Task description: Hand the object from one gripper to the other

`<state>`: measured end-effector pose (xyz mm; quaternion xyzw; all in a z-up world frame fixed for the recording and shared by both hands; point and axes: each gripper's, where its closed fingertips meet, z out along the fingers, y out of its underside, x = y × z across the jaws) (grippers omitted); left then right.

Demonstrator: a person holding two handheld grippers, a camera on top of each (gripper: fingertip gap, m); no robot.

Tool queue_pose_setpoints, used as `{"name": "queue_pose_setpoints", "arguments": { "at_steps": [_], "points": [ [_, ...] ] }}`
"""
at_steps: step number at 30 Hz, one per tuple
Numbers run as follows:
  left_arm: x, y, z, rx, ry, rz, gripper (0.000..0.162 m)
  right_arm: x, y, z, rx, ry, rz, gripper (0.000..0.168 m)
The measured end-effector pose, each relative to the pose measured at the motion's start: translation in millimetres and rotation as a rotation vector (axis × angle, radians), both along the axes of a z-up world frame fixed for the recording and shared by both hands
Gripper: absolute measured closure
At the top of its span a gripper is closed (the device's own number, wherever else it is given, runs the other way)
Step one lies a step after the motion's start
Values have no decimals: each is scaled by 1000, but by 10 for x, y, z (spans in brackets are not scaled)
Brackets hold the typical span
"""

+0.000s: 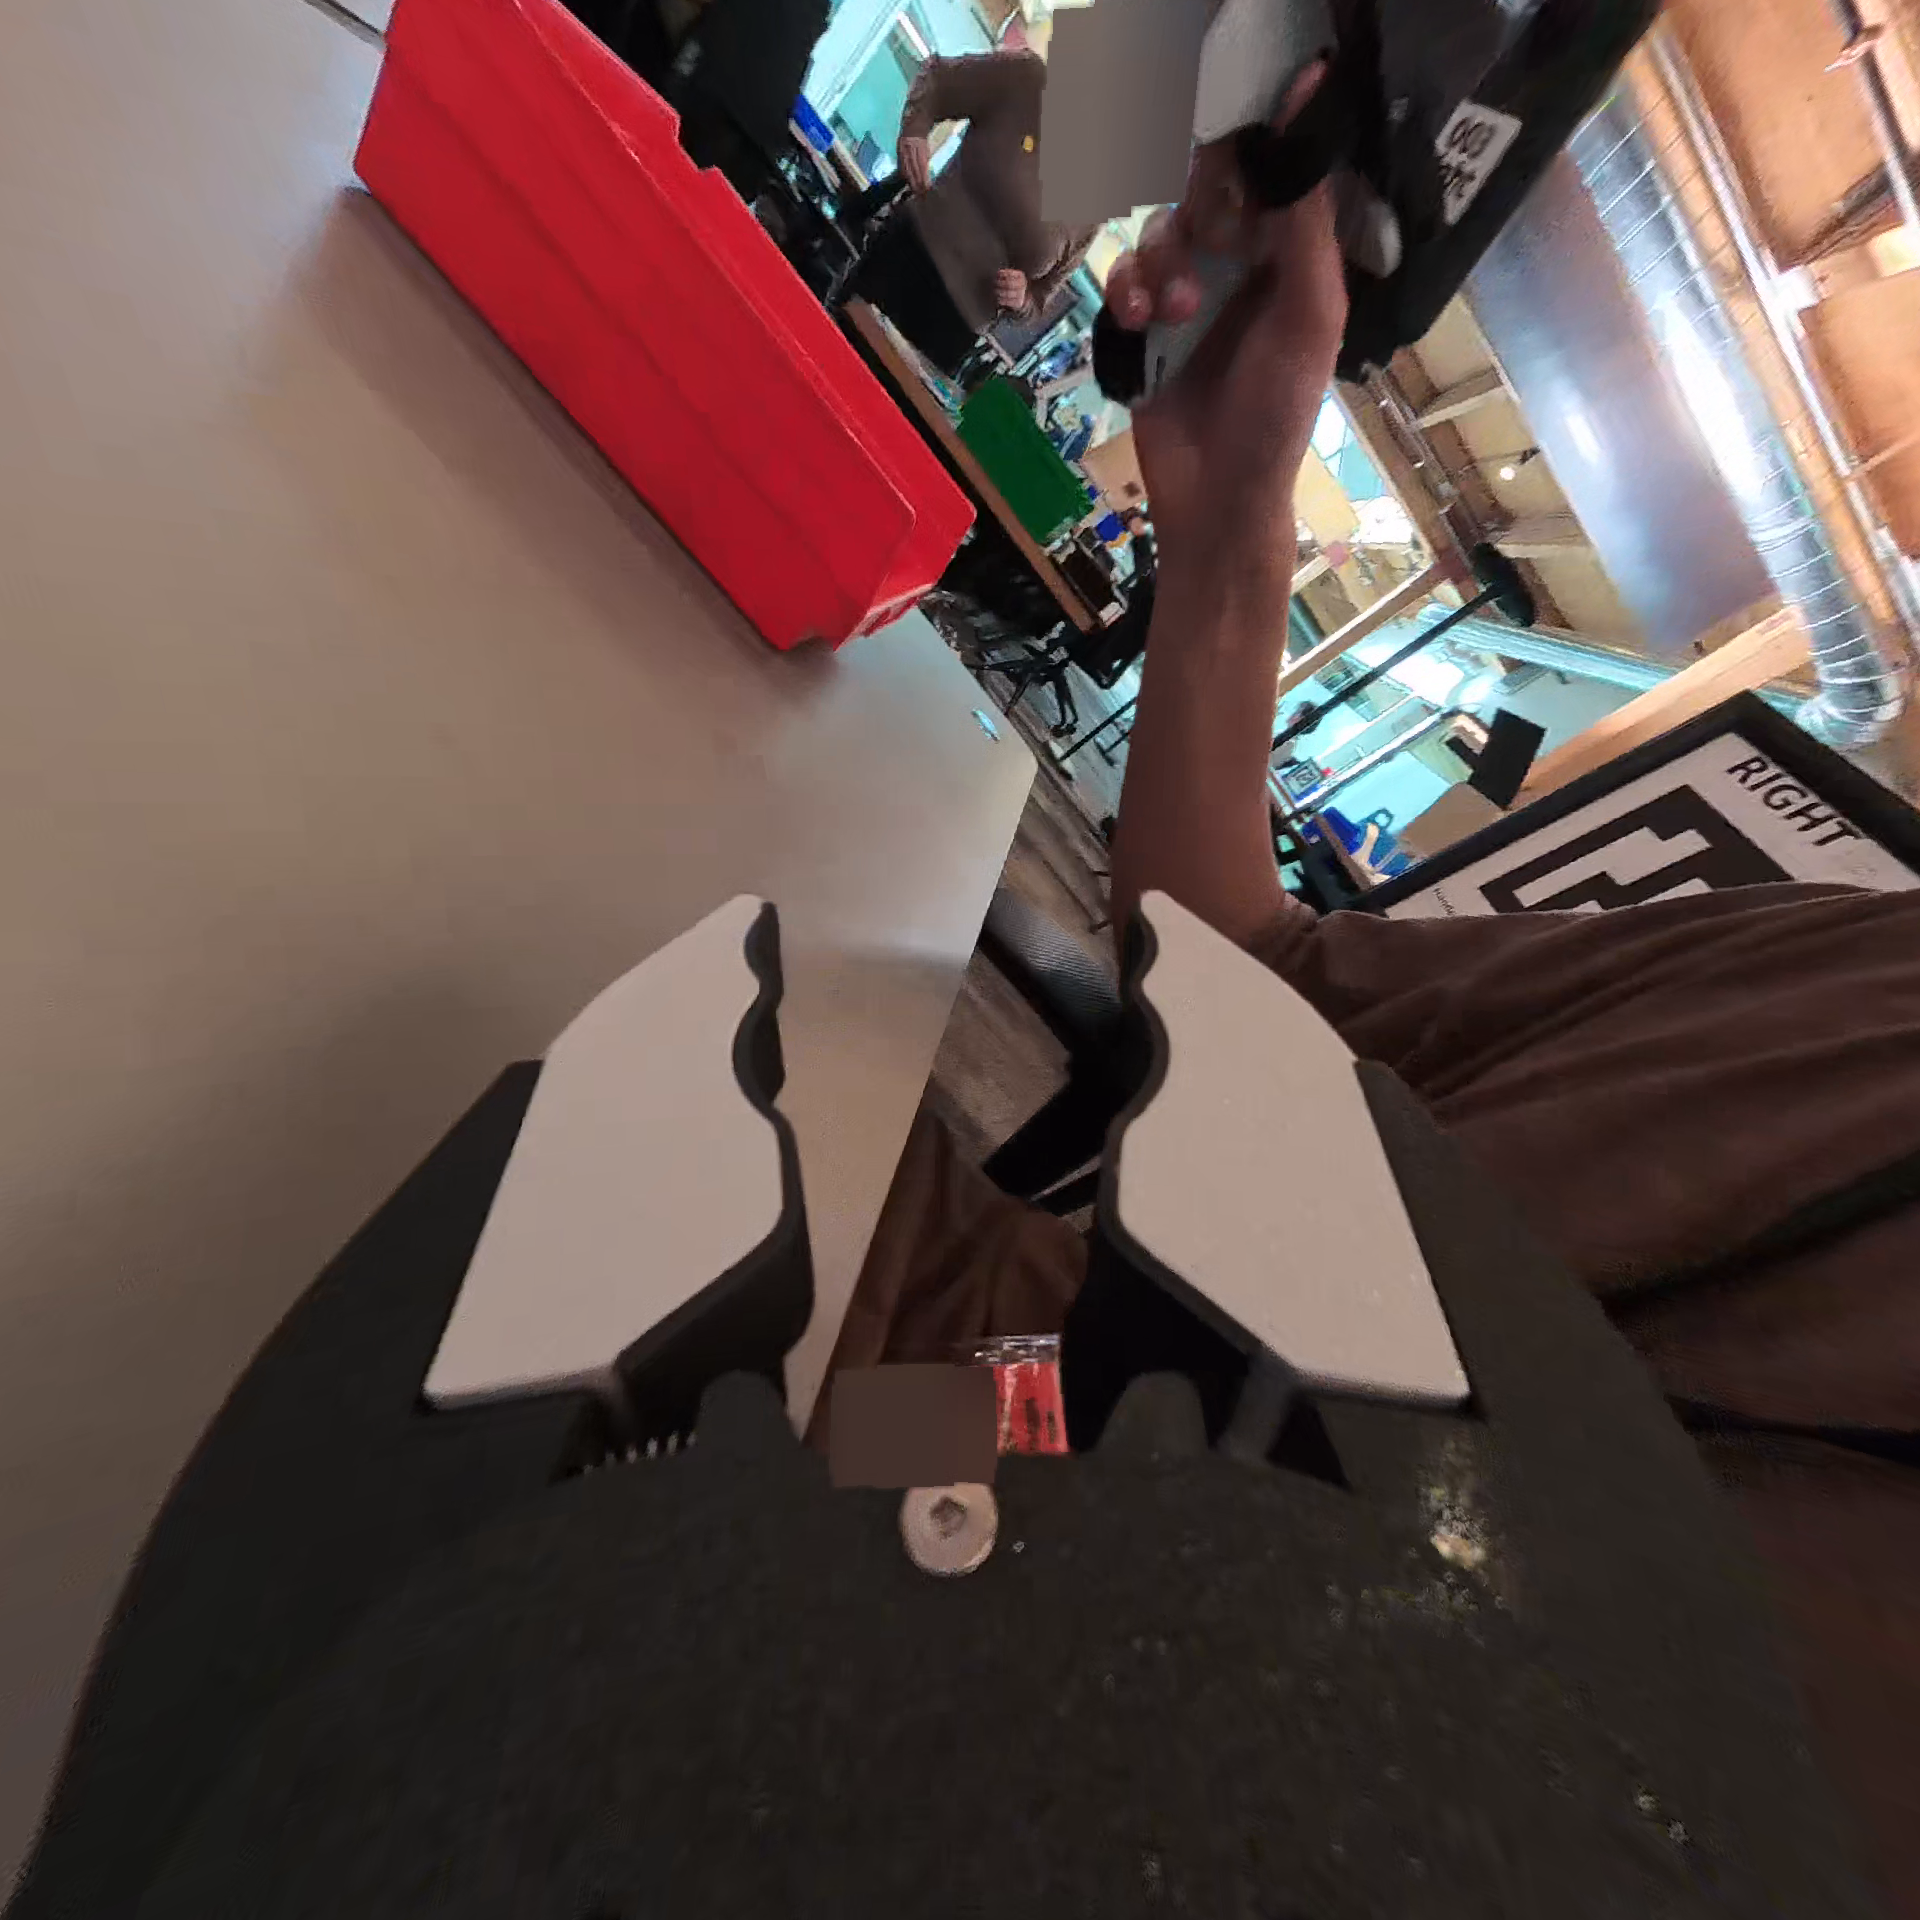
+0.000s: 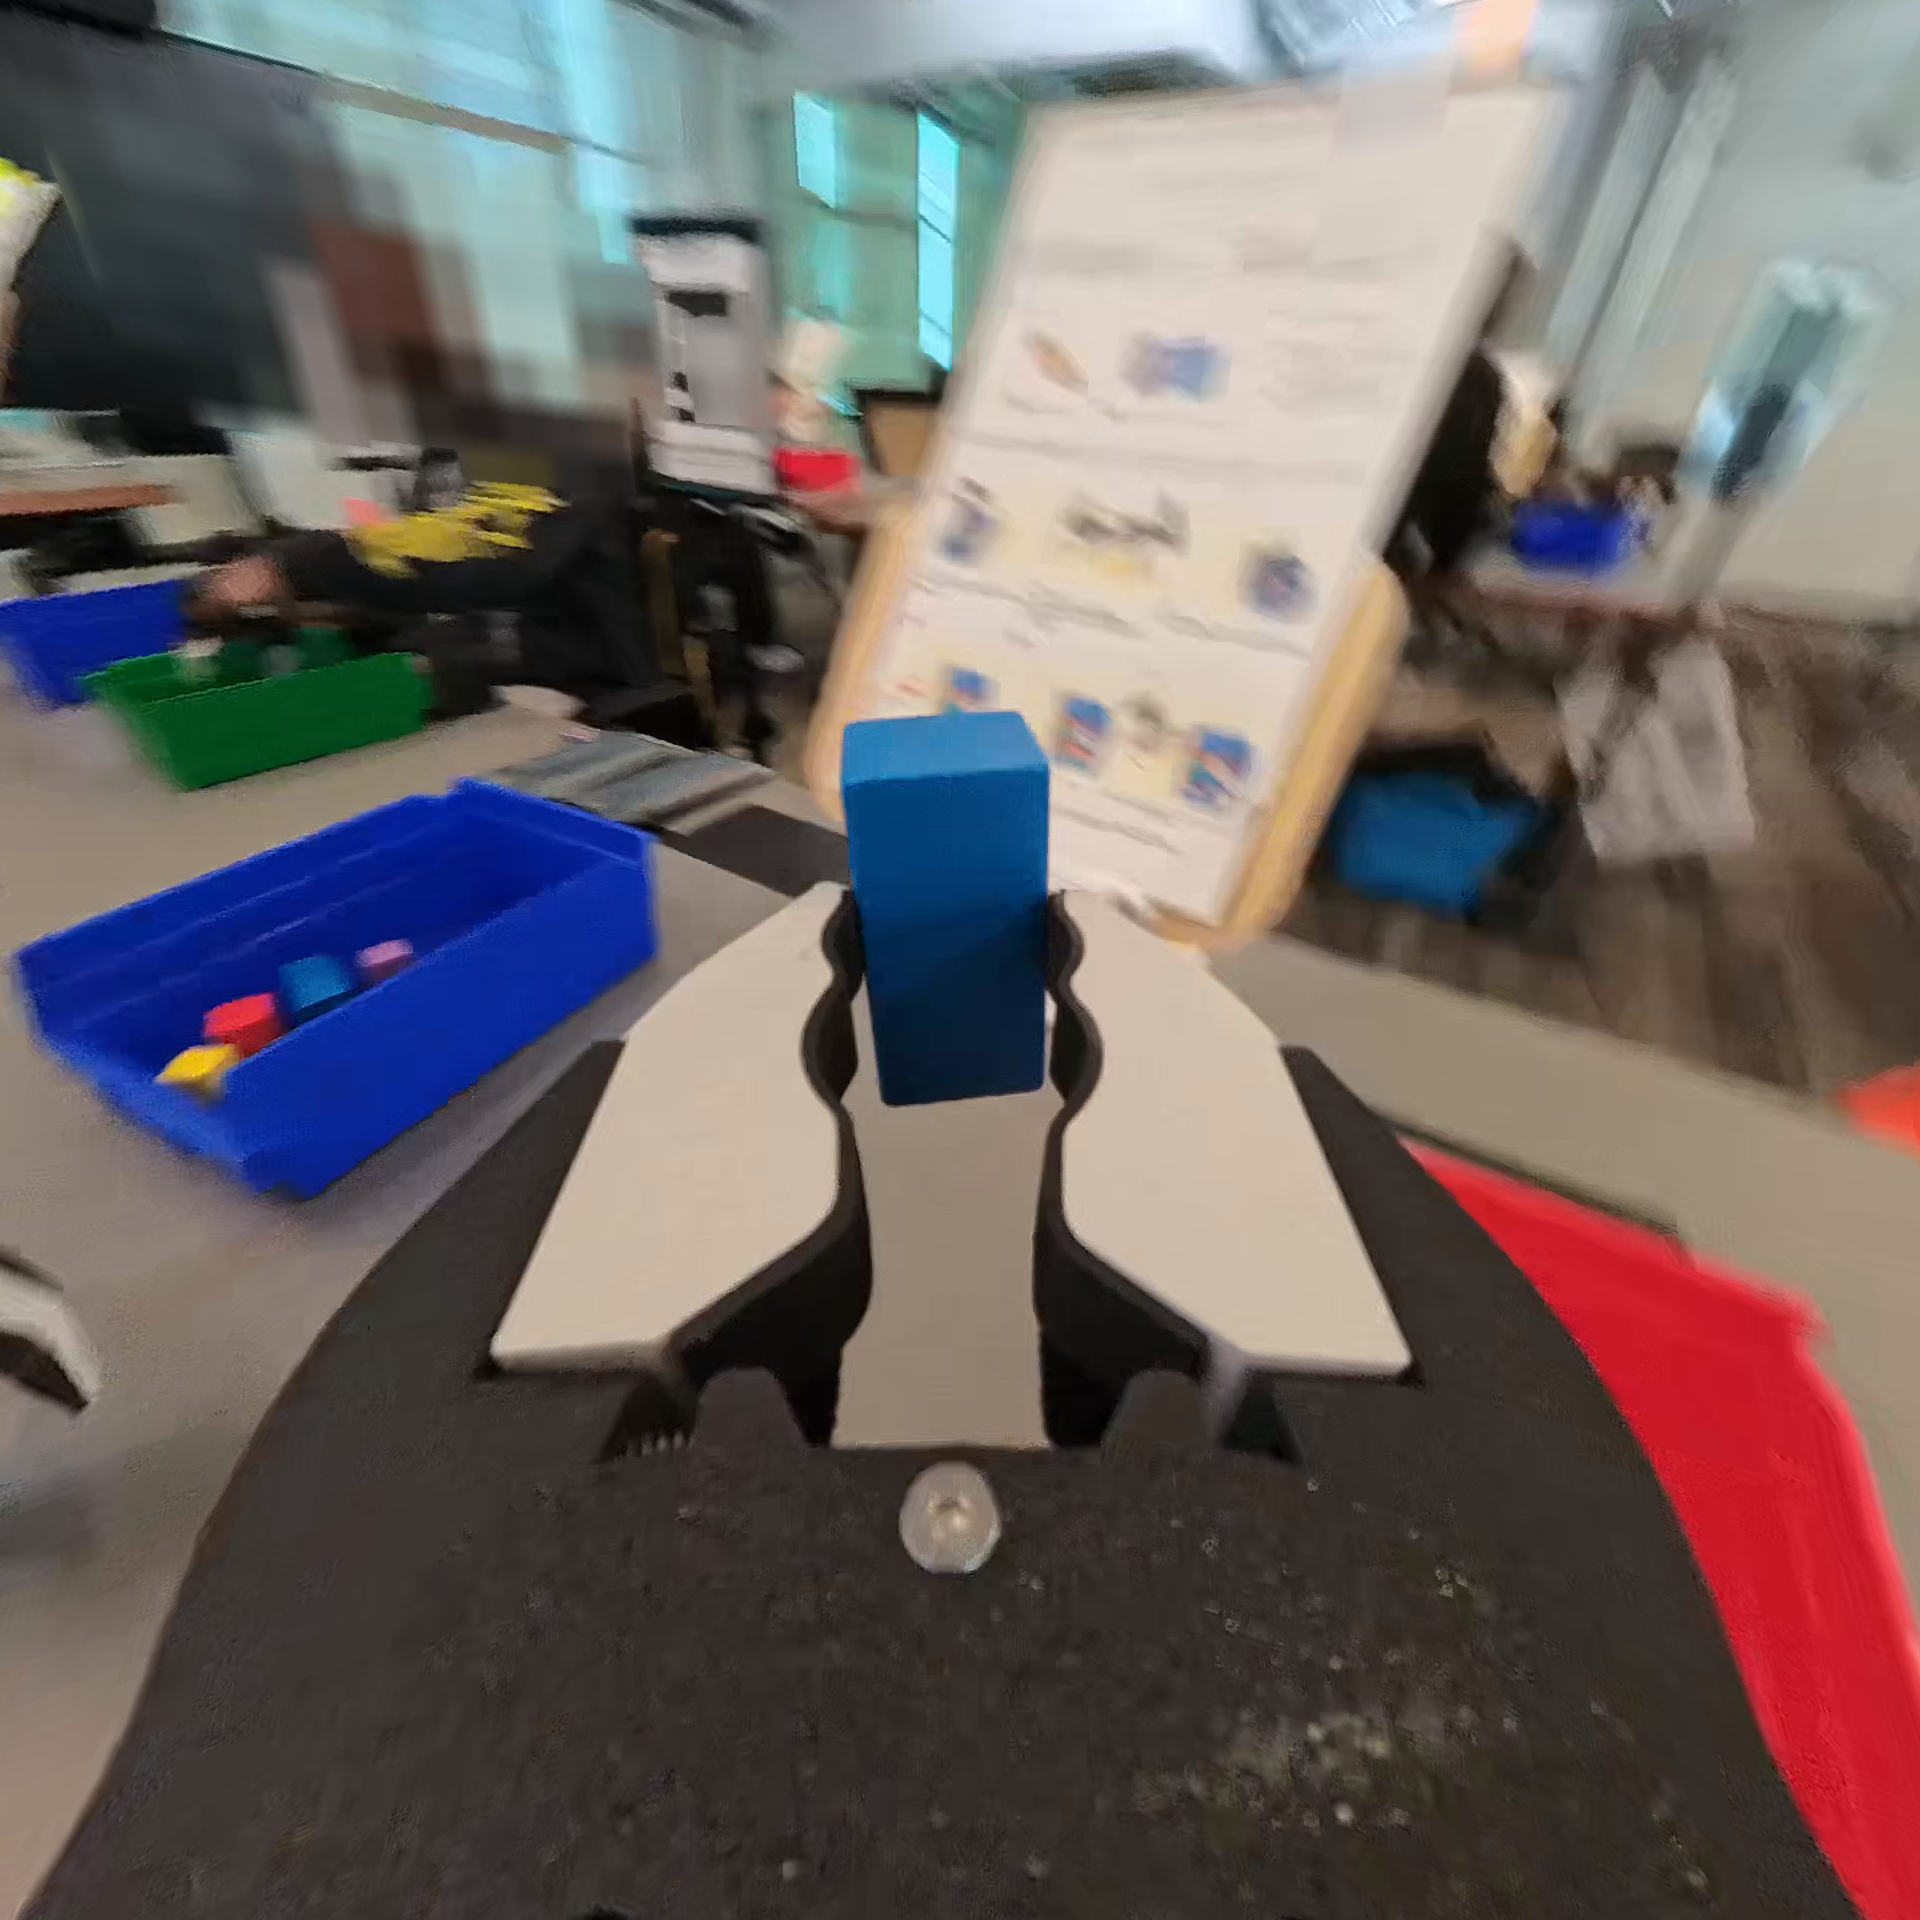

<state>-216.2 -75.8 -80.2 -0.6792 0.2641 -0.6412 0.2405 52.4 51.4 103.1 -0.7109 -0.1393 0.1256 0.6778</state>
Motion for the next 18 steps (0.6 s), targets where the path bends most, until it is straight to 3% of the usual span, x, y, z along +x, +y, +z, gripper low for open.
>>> {"name": "queue_pose_setpoints", "arguments": {
  "at_steps": [3,6,11,14,18],
  "points": [
    [31,-23,-26,-26,-11,-39,100,793,164,-432,-269,114,-256,134],
    [71,-51,-127,-18,33,-46,100,1260,283,-1253,-608,146,-412,135],
    [138,-132,-194,25,92,-79,100,1257,379,-2421,-1053,328,-374,134],
    [157,-172,-250,68,141,-88,101,1289,442,-2703,-1110,339,-416,134],
    [164,-216,-261,94,168,-103,100,1285,443,-2799,-1155,309,-443,134]
  ]
}}
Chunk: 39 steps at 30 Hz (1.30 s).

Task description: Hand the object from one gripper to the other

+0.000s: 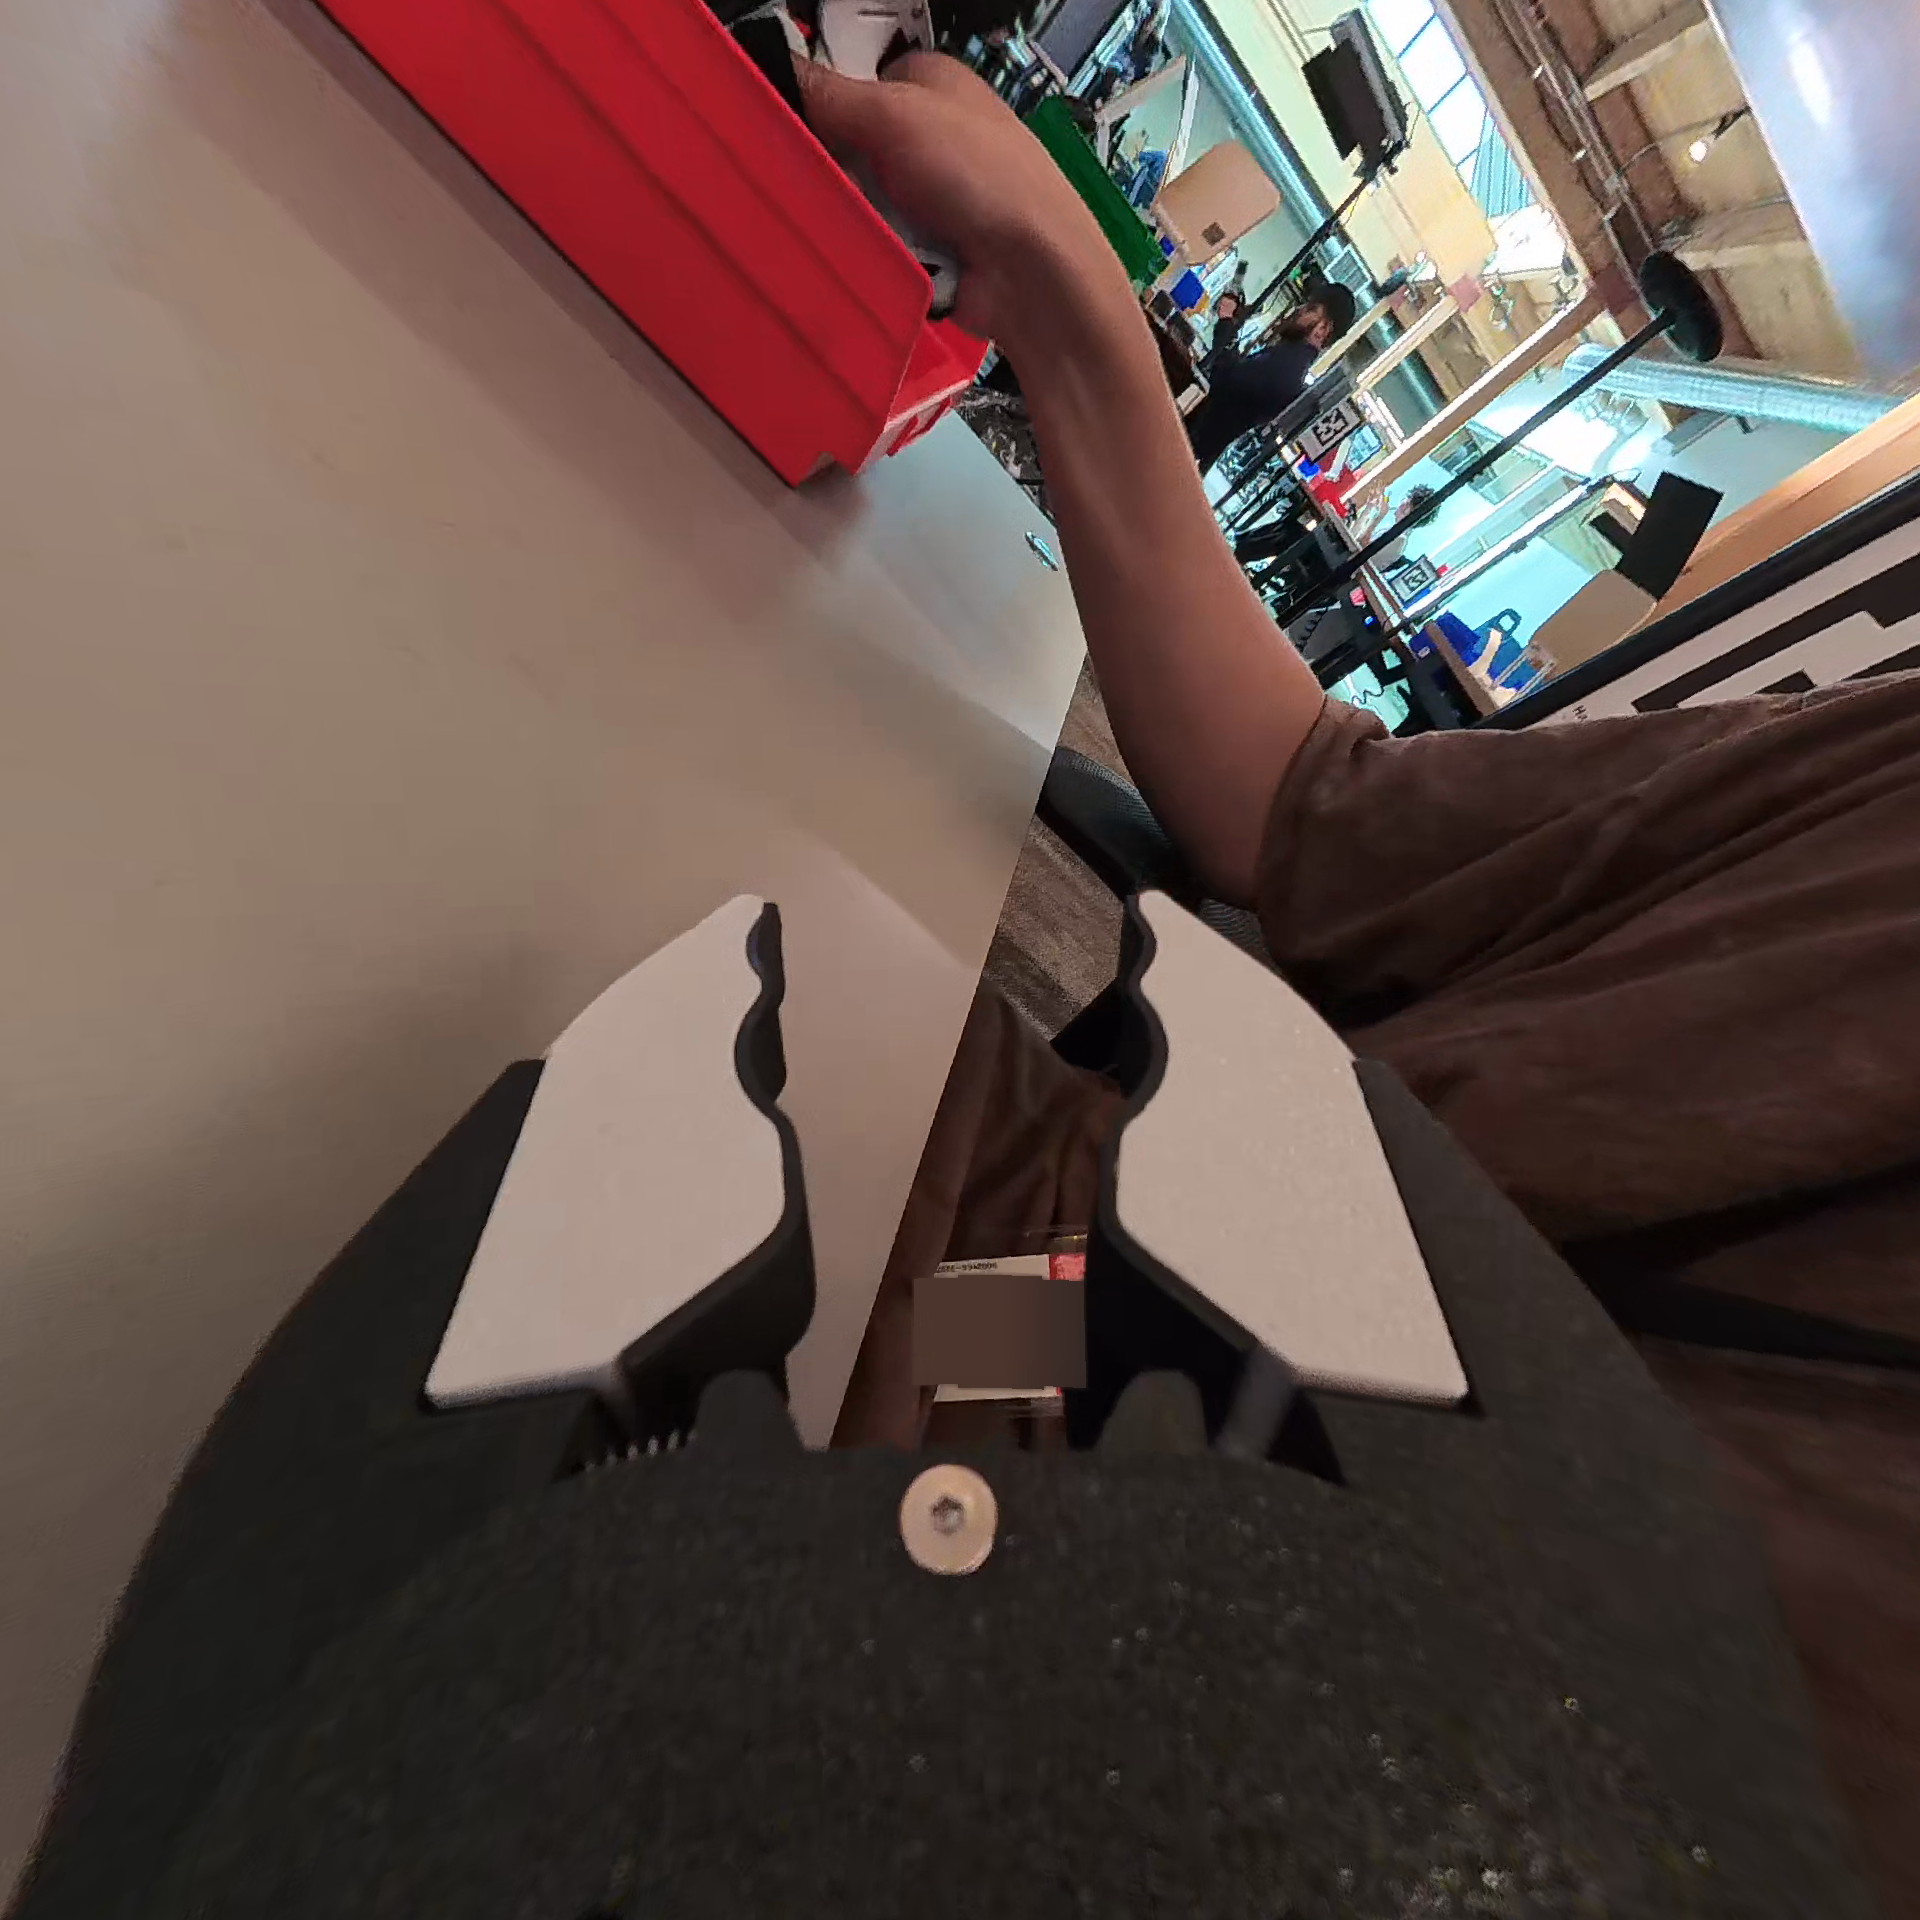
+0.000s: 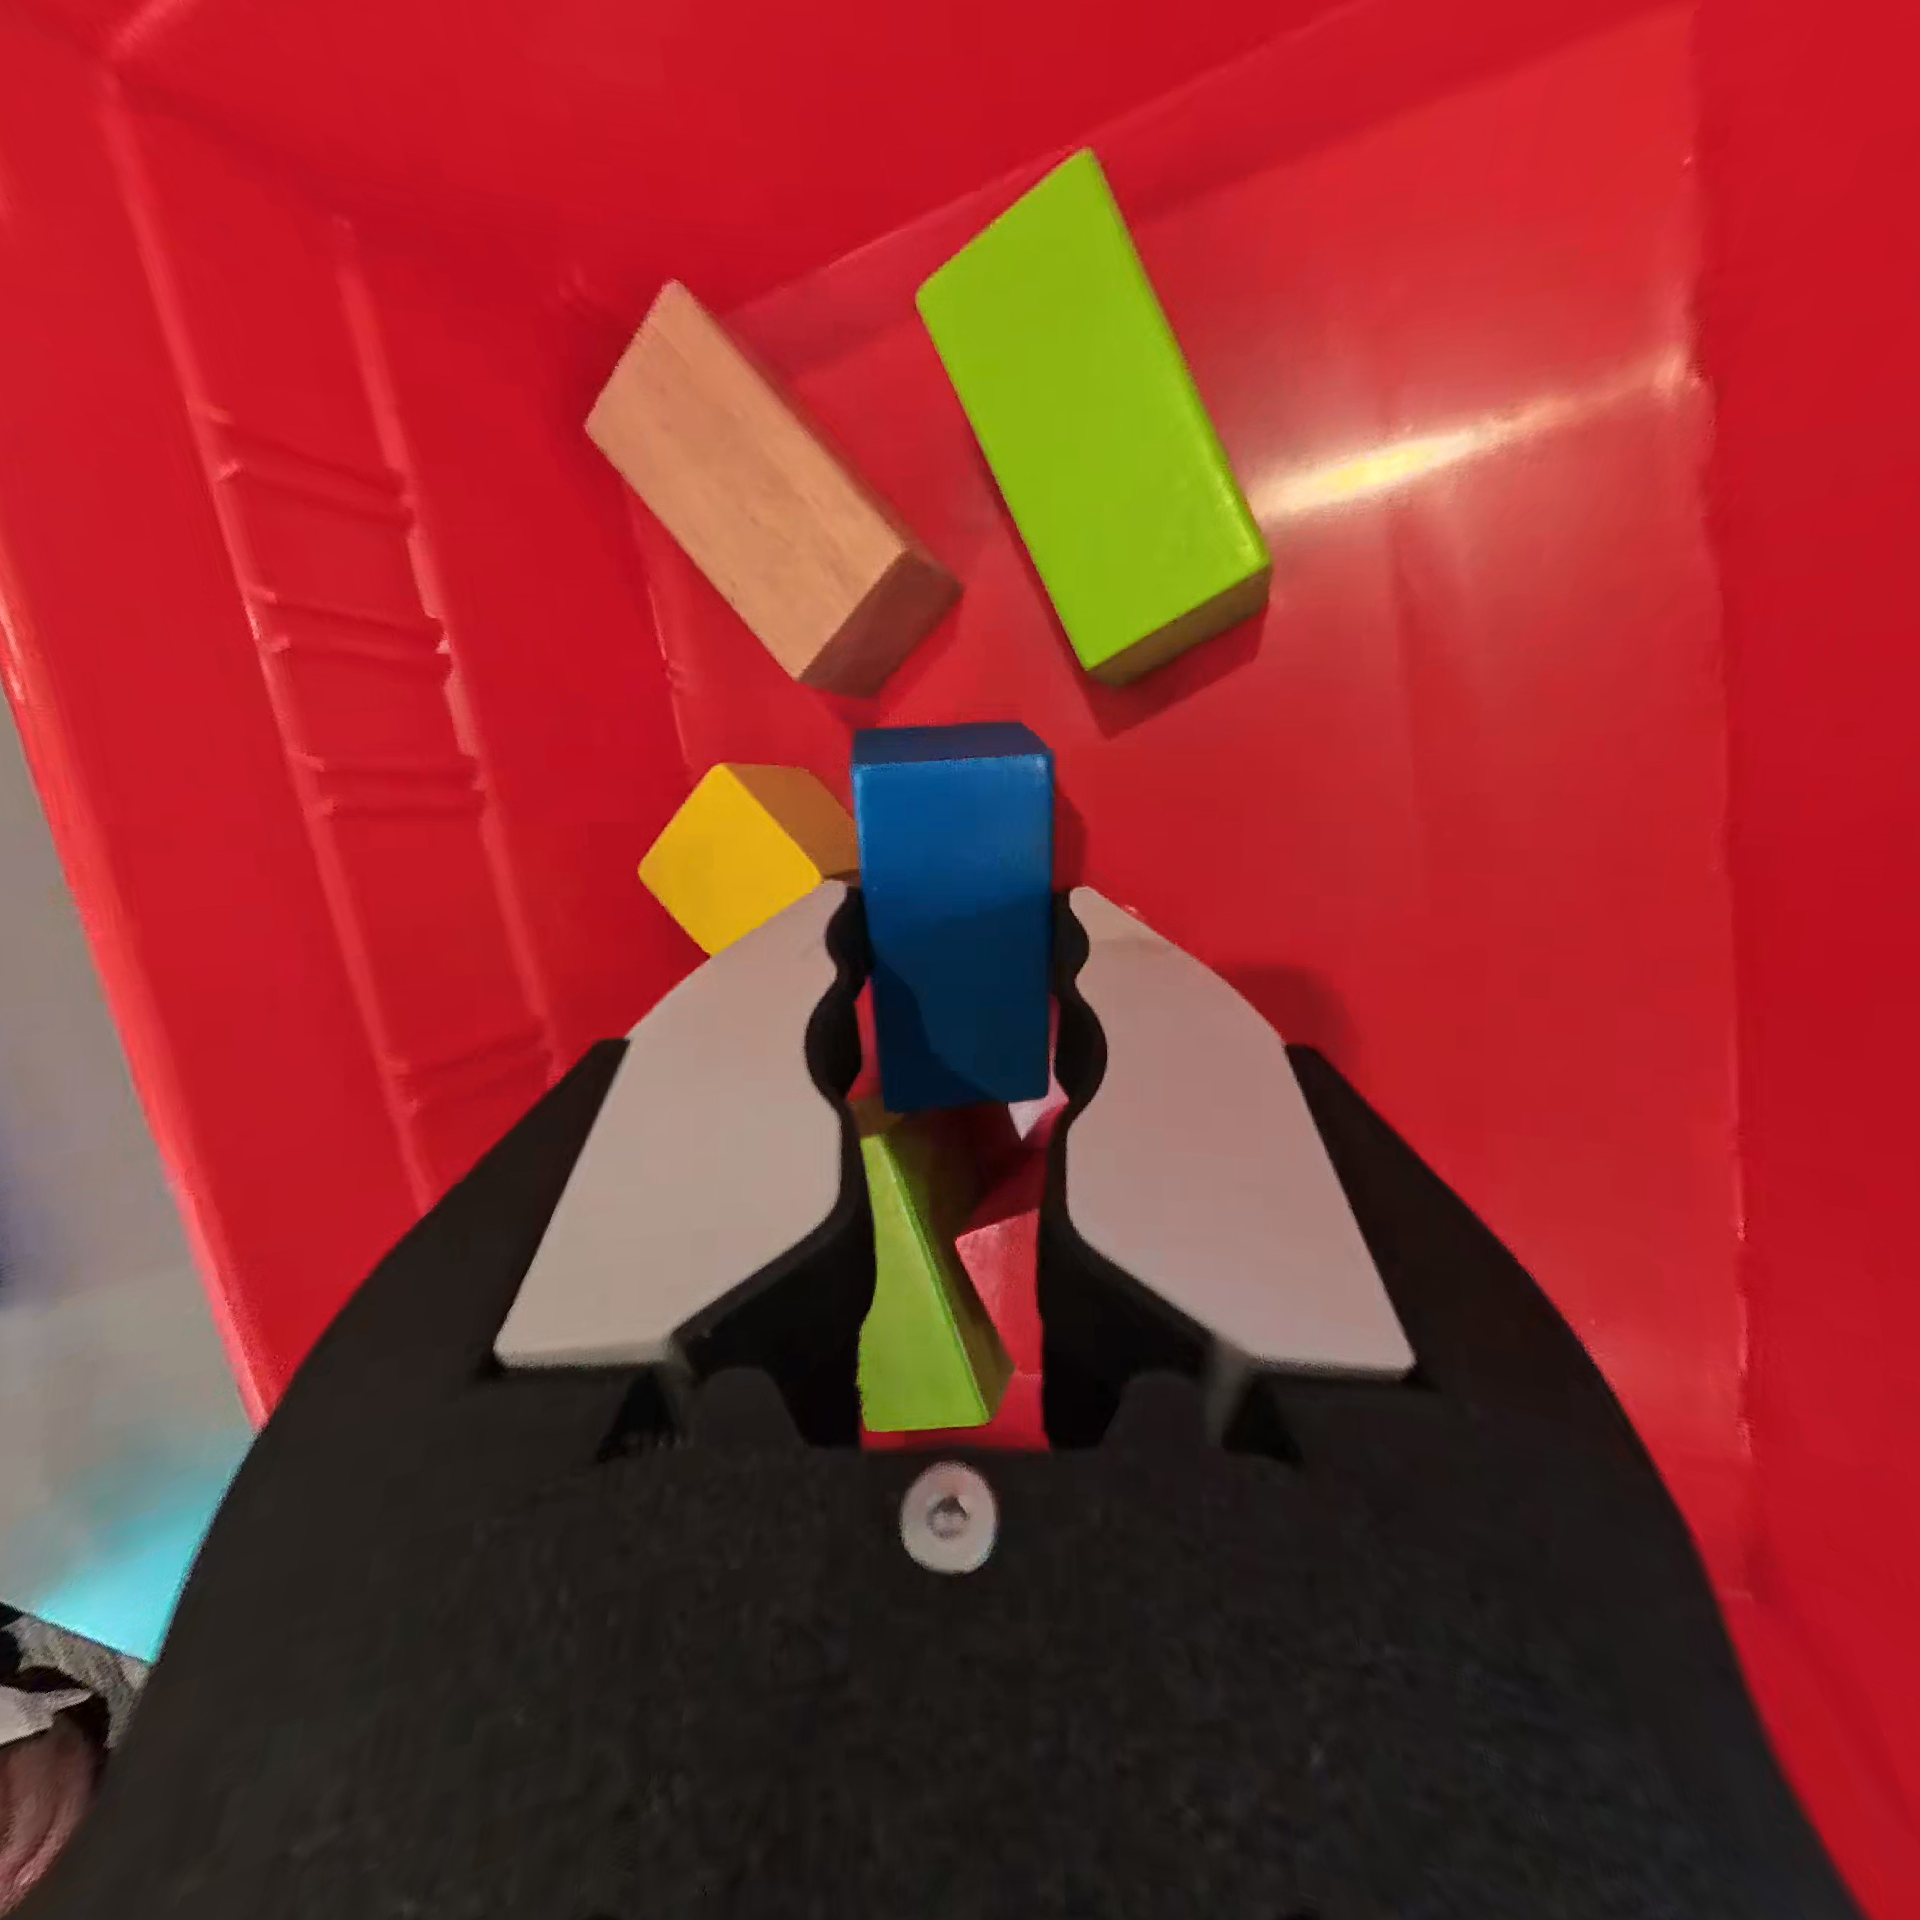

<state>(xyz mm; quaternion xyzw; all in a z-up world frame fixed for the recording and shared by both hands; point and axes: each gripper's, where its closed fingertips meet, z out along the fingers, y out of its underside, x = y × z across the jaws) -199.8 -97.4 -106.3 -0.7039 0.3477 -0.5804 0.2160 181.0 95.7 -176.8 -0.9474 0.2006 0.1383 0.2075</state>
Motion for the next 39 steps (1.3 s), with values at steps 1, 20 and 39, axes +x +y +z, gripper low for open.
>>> {"name": "queue_pose_setpoints", "arguments": {
  "at_steps": [1,20,39],
  "points": [
    [-3,3,-3,3,3,0,100,18,-5,-4,-10,-22,-3,134],
    [-89,176,-54,46,47,79,99,-366,-375,2595,967,-114,162,124],
    [-921,915,220,405,468,296,101,-3080,-1847,532,966,-206,994,110]
  ]
}}
